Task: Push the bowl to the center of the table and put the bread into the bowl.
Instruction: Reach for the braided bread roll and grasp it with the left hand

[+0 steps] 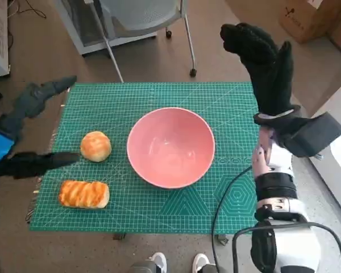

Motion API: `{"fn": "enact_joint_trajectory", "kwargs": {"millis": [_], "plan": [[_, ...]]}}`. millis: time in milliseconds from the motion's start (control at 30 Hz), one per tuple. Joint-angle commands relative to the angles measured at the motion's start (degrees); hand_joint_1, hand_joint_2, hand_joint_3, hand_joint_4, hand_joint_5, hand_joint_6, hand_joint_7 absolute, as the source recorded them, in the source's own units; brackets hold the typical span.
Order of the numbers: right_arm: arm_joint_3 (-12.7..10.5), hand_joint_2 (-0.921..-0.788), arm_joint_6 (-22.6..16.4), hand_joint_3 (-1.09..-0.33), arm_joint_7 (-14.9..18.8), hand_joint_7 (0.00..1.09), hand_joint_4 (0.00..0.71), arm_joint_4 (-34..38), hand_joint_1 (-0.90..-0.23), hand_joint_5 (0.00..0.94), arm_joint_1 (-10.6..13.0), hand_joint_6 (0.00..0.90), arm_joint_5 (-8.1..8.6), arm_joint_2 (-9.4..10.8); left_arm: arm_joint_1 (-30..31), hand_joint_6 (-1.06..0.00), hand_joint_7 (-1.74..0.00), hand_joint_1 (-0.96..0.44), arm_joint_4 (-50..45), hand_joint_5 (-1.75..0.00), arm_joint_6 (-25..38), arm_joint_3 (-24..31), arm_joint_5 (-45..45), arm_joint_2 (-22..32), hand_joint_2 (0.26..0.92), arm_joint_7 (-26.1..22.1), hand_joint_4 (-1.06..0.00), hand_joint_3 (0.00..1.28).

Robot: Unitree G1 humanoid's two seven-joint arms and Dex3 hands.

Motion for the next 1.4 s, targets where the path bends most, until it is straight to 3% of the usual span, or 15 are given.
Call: {"fn": "enact_joint_trajectory", "kwargs": {"millis": [33, 267, 600, 900, 1400], "plan": [[0.6, -0.921, 1.7, -0.517, 0.8, 0.02, 0.259, 0.0, -0.565, 0.009, 1.2, 0.423, 0.8, 0.2, 2.9, -0.01, -0.46, -0.04, -5.0, -0.03, 4.6, 1.0, 1.7, 4.4, 0.681, -3.6, -0.1, 0.0], [1.0, -0.921, 2.7, -0.493, 0.2, 0.03, 0.26, 0.4, -0.571, 0.007, 1.2, 0.439, 0.62, 0.8, 6.9, -0.04, -0.46, 0.09, -8.4, -0.01, 9.5, 0.6, 0.8, 6.1, 0.668, -7.8, -0.1, 0.0], [1.0, -0.921, 3.3, -0.473, -0.2, 0.02, 0.281, 0.5, -0.565, 0.013, 1.0, 0.448, 0.76, 1.2, 13.0, -0.22, -0.16, 0.11, -10.7, 0.0, 13.6, -2.7, 4.7, 7.3, 0.68, -10.6, -0.11, 0.0], [0.8, -0.921, 3.3, -0.467, -0.2, 0.03, 0.295, 0.8, -0.564, 0.014, 1.0, 0.463, 1.11, 1.5, 15.8, -0.3, -0.07, 0.09, -7.8, 0.0, 11.5, -9.6, 12.5, 6.9, 0.689, -8.8, -0.12, 0.01], [1.0, -0.921, 3.5, -0.468, -0.6, 0.02, 0.302, 0.6, -0.564, 0.011, 1.2, 0.469, 0.94, 1.1, 14.0, -0.35, -0.02, 0.02, 0.3, -0.01, 11.6, -21.7, 23.4, 5.2, 0.706, -5.0, -0.17, 0.01]]}}
